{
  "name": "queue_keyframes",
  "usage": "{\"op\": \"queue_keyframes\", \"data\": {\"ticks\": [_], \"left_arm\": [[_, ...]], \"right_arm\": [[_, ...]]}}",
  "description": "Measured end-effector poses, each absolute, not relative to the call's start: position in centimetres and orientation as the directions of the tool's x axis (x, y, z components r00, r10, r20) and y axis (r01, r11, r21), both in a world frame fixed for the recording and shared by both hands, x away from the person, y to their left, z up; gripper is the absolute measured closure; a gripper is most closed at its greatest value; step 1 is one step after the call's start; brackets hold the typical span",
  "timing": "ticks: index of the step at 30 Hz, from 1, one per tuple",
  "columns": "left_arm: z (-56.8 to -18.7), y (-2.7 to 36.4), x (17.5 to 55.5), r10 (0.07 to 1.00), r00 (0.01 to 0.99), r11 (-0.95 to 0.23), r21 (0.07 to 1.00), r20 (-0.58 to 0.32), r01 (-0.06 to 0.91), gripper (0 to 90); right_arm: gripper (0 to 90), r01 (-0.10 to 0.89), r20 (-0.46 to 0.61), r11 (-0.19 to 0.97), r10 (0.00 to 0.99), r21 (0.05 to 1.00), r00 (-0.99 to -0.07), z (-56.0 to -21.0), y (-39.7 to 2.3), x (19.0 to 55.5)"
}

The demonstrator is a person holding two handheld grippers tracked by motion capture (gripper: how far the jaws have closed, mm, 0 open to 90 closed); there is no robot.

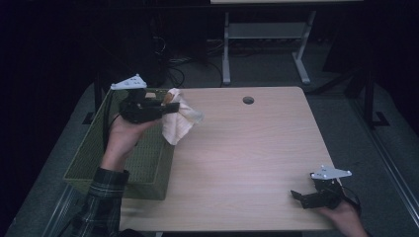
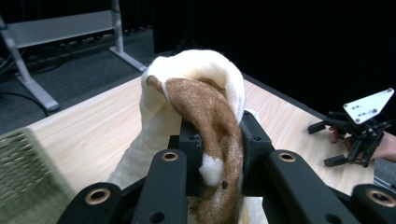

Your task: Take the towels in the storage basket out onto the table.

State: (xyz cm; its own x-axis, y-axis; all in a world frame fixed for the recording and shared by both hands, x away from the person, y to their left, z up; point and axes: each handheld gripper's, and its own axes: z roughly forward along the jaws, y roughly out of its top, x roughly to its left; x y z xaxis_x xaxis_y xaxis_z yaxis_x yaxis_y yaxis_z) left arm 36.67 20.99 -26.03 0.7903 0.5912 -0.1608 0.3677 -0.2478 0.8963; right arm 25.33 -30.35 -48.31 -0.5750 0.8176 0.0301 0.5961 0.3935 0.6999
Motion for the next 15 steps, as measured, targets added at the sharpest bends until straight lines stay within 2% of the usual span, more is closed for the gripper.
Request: {"op": "queue_keyframes", "data": {"ticks": [15], "left_arm": [[-27.6,14.9,36.1,0.510,0.841,-0.279,0.891,-0.179,0.359,74.6]], "right_arm": [[0.5,0.596,0.029,0.395,0.817,0.700,-0.576,-48.3,-30.4,25.3]]}}
